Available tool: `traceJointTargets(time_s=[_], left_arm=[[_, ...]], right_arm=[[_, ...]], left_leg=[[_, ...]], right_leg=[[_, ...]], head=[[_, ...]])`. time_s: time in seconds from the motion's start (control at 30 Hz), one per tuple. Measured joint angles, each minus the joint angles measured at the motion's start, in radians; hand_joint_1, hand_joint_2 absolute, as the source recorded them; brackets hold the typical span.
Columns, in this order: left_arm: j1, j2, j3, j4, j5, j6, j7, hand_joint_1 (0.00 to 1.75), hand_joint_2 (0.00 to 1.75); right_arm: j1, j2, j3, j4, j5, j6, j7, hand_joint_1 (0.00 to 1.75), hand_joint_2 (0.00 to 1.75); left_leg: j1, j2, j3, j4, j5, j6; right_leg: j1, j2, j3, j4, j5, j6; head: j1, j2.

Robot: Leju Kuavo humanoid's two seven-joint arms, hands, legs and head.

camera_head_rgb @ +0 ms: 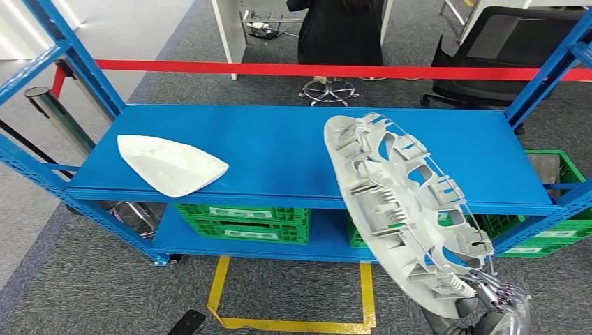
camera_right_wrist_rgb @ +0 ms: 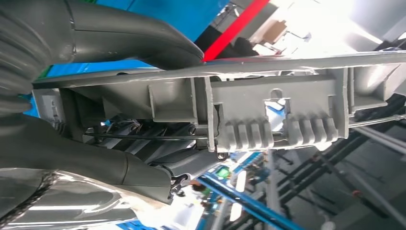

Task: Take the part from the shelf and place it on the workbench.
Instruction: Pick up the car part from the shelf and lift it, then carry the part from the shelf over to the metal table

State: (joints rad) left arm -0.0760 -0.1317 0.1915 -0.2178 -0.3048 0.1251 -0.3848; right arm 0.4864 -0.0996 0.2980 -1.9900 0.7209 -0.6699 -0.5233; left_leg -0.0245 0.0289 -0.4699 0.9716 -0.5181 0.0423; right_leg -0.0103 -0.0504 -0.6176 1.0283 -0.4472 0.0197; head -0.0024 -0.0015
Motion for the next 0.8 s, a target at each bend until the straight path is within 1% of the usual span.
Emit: traceJointTargets(time_s=[0.03, 0.07, 0.1, 0.13, 0.17, 0.2, 0.23, 0.27, 0.3, 0.33, 0.37, 0.4, 0.43, 0.47, 0.5, 0.53, 0.57, 0.6, 0.63, 0.67, 0.7, 0.73, 0.77, 0.8], left_arm=[[0.001, 0.000, 0.000, 0.001, -0.001, 0.000, 0.001, 0.00, 1.75], [0.001, -0.001, 0.001, 0.001, -0.001, -0.001, 0.001, 0.00, 1.75], [0.001, -0.002, 0.001, 0.002, -0.002, -0.001, 0.002, 0.00, 1.75], [0.001, -0.004, 0.001, 0.002, -0.002, -0.002, 0.002, 0.00, 1.75], [0.002, -0.006, 0.002, 0.002, -0.003, -0.003, 0.002, 0.00, 1.75], [0.003, -0.007, 0.002, 0.002, -0.003, -0.003, 0.002, 0.00, 1.75], [0.003, -0.008, 0.002, 0.002, -0.003, -0.003, 0.002, 0.00, 1.75], [0.004, -0.008, 0.002, 0.003, -0.003, -0.003, 0.003, 0.00, 1.75], [0.003, -0.008, 0.002, 0.003, -0.003, -0.003, 0.003, 0.00, 1.75], [0.001, -0.009, 0.002, 0.003, -0.003, -0.003, 0.003, 0.00, 1.75], [0.000, -0.009, 0.002, 0.003, -0.003, -0.003, 0.003, 0.00, 1.75], [-0.001, -0.009, 0.002, 0.003, -0.003, -0.003, 0.003, 0.00, 1.75], [-0.001, -0.009, 0.003, 0.003, -0.003, -0.003, 0.003, 0.00, 1.75], [0.001, -0.008, 0.003, 0.004, -0.003, -0.003, 0.003, 0.00, 1.75], [0.004, -0.008, 0.003, 0.004, -0.003, -0.003, 0.004, 0.00, 1.75], [0.006, -0.008, 0.003, 0.005, -0.003, -0.003, 0.004, 0.00, 1.75], [0.007, -0.008, 0.003, 0.005, -0.003, -0.003, 0.004, 0.00, 1.75], [0.007, -0.008, 0.003, 0.005, -0.003, -0.003, 0.004, 0.00, 1.75], [0.006, -0.009, 0.003, 0.005, -0.003, -0.003, 0.004, 0.00, 1.75], [0.005, -0.009, 0.003, 0.005, -0.003, -0.003, 0.004, 0.00, 1.75], [0.004, -0.009, 0.003, 0.005, -0.003, -0.003, 0.004, 0.00, 1.75], [0.005, -0.009, 0.004, 0.005, -0.003, -0.004, 0.004, 0.00, 1.75], [0.005, -0.009, 0.004, 0.005, -0.003, -0.004, 0.004, 0.00, 1.75], [0.005, -0.009, 0.004, 0.005, -0.003, -0.005, 0.004, 0.00, 1.75]], right_arm=[[0.003, 0.000, -0.002, -0.002, 0.002, 0.000, 0.001, 1.75, 1.75], [0.005, 0.000, -0.005, -0.004, 0.004, 0.000, 0.002, 1.75, 1.75], [0.006, 0.000, -0.007, -0.005, 0.005, 0.000, 0.003, 1.75, 1.75], [0.007, 0.000, -0.008, -0.006, 0.006, 0.000, 0.004, 1.75, 1.75], [0.008, 0.000, -0.008, -0.006, 0.007, 0.000, 0.005, 1.75, 1.75], [0.009, 0.000, -0.008, -0.006, 0.008, 0.000, 0.007, 1.75, 1.75], [0.011, 0.000, -0.008, -0.006, 0.008, 0.000, 0.008, 1.75, 1.75], [0.012, 0.000, -0.008, -0.006, 0.008, 0.000, 0.010, 1.75, 1.75], [0.012, 0.000, -0.009, -0.006, 0.008, 0.000, 0.010, 1.75, 1.75], [0.012, 0.000, -0.009, -0.007, 0.008, 0.000, 0.010, 1.75, 1.75], [0.013, 0.000, -0.009, -0.007, 0.008, 0.000, 0.010, 1.75, 1.75], [0.014, 0.000, -0.010, -0.008, 0.008, 0.000, 0.011, 1.75, 1.75], [0.016, 0.000, -0.010, -0.008, 0.009, 0.000, 0.011, 1.75, 1.75], [0.018, 0.000, -0.011, -0.008, 0.009, 0.000, 0.011, 1.75, 1.75], [0.018, 0.000, -0.012, -0.008, 0.009, 0.000, 0.011, 1.75, 1.75], [0.019, 0.000, -0.013, -0.009, 0.009, 0.000, 0.011, 1.75, 1.75], [0.020, 0.000, -0.013, -0.010, 0.009, 0.000, 0.011, 1.75, 1.75], [0.020, 0.000, -0.014, -0.011, 0.009, 0.000, 0.011, 1.75, 1.75], [0.022, 0.000, -0.016, -0.012, 0.009, 0.000, 0.011, 1.75, 1.75], [0.022, 0.000, -0.017, -0.012, 0.009, 0.000, 0.012, 1.75, 1.75], [0.022, 0.000, -0.017, -0.012, 0.010, 0.000, 0.014, 1.75, 1.75], [0.022, 0.000, -0.018, -0.012, 0.011, 0.000, 0.018, 1.75, 1.75], [0.021, 0.000, -0.018, -0.012, 0.012, 0.000, 0.023, 1.75, 1.75], [0.021, 0.000, -0.019, -0.012, 0.014, 0.000, 0.029, 1.75, 1.75]], left_leg=[[0.003, -0.007, -0.009, -0.008, 0.016, 0.003], [0.007, -0.013, -0.021, -0.014, 0.032, 0.006], [0.006, -0.020, -0.035, -0.015, 0.044, 0.009], [0.007, -0.026, -0.052, -0.013, 0.057, 0.011], [0.007, -0.034, -0.069, -0.012, 0.069, 0.010], [0.008, -0.041, -0.086, -0.010, 0.081, 0.007], [0.010, -0.049, -0.103, -0.007, 0.092, 0.004], [0.012, -0.058, -0.120, -0.001, 0.102, -0.001], [0.014, -0.067, -0.135, 0.006, 0.111, -0.006], [0.014, -0.077, -0.150, 0.016, 0.119, -0.012], [0.014, -0.086, -0.162, 0.024, 0.128, -0.018], [0.014, -0.096, -0.171, 0.030, 0.137, -0.023], [0.014, -0.107, -0.179, 0.033, 0.147, -0.029], [0.016, -0.118, -0.185, 0.033, 0.157, -0.034], [0.017, -0.118, -0.190, 0.038, 0.152, -0.040], [0.019, -0.108, -0.199, 0.056, 0.129, -0.046], [0.021, -0.091, -0.209, 0.091, 0.088, -0.052], [0.023, -0.068, -0.222, 0.147, 0.032, -0.058], [0.026, -0.052, -0.233, 0.214, -0.020, -0.063], [0.030, -0.043, -0.239, 0.276, -0.053, -0.069], [0.034, -0.038, -0.235, 0.320, -0.062, -0.072], [0.037, -0.036, -0.219, 0.333, -0.047, -0.075], [0.039, -0.032, -0.187, 0.313, -0.019, -0.075], [0.040, -0.022, -0.139, 0.260, 0.007, -0.074]], right_leg=[[0.000, 0.009, -0.008, 0.015, -0.025, 0.006], [0.000, 0.022, -0.022, 0.050, -0.068, 0.011], [-0.001, 0.035, -0.037, 0.101, -0.119, 0.015], [-0.002, 0.042, -0.051, 0.162, -0.164, 0.018], [-0.002, 0.045, -0.057, 0.216, -0.188, 0.021], [-0.003, 0.046, -0.050, 0.242, -0.188, 0.024], [-0.004, 0.047, -0.027, 0.236, -0.169, 0.026], [-0.006, 0.052, 0.014, 0.194, -0.140, 0.028], [-0.009, 0.070, 0.067, 0.127, -0.121, 0.029], [-0.012, 0.092, 0.121, 0.053, -0.115, 0.028], [-0.013, 0.110, 0.160, -0.004, -0.120, 0.025], [-0.013, 0.122, 0.178, -0.038, -0.131, 0.020], [-0.010, 0.118, 0.181, -0.049, -0.136, 0.012], [-0.011, 0.105, 0.171, -0.047, -0.132, 0.002], [-0.011, 0.092, 0.163, -0.047, -0.126, -0.006], [-0.012, 0.077, 0.156, -0.047, -0.118, -0.016], [-0.013, 0.062, 0.147, -0.048, -0.109, -0.023], [-0.011, 0.048, 0.137, -0.047, -0.100, -0.027], [-0.009, 0.034, 0.124, -0.046, -0.090, -0.030], [-0.008, 0.019, 0.111, -0.045, -0.080, -0.030], [-0.007, 0.005, 0.099, -0.044, -0.070, -0.029], [-0.007, -0.010, 0.086, -0.041, -0.061, -0.027], [-0.007, -0.023, 0.074, -0.037, -0.052, -0.025], [-0.007, -0.035, 0.063, -0.033, -0.043, -0.022]], head=[[0.001, 0.000], [0.001, 0.000], [0.001, 0.000], [0.001, 0.000], [0.001, 0.000], [0.001, 0.000], [0.001, 0.000], [0.001, 0.000], [0.001, 0.000], [0.001, 0.000], [0.001, 0.000], [0.002, 0.000], [0.002, 0.000], [0.002, 0.000], [0.002, 0.000], [-0.001, 0.000], [-0.005, 0.000], [-0.008, 0.000], [-0.012, 0.000], [-0.013, 0.000], [-0.013, 0.000], [-0.014, 0.000], [-0.014, 0.000], [-0.014, 0.000]])
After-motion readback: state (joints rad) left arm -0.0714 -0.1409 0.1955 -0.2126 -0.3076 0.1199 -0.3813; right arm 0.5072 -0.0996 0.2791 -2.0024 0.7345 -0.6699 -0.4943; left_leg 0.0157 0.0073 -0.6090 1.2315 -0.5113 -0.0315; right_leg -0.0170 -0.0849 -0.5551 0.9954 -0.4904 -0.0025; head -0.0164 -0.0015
